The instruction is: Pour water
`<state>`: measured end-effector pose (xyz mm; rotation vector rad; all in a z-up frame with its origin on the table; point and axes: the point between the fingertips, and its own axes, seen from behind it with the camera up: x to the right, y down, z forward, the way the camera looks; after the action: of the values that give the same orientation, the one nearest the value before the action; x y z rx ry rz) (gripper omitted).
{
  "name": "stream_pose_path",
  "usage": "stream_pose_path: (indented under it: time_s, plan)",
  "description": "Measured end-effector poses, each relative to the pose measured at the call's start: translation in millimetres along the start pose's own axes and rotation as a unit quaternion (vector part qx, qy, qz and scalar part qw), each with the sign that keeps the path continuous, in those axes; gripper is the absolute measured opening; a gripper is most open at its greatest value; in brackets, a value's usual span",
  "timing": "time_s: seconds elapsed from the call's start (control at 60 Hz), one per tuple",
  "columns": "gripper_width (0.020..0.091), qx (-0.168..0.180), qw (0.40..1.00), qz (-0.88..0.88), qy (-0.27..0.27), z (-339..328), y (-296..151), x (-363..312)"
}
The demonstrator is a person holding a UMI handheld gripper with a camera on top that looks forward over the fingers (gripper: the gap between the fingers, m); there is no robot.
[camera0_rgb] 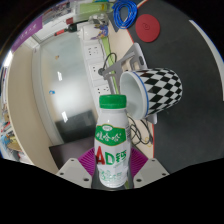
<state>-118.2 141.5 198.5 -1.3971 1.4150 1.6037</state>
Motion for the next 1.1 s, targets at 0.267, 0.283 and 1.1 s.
stream_pose_path:
  time_s: [0.267, 0.283, 1.1]
  plan:
    - [0.0421, -0.020, 0.978, -0.208, -0.001, -20, 12, -58]
    - [0.0421, -0.022, 0.971, -0.238, 0.001, -22, 11, -63]
    - [0.0451, 0.133, 0.625, -0.756, 0.143, -48, -279, -11]
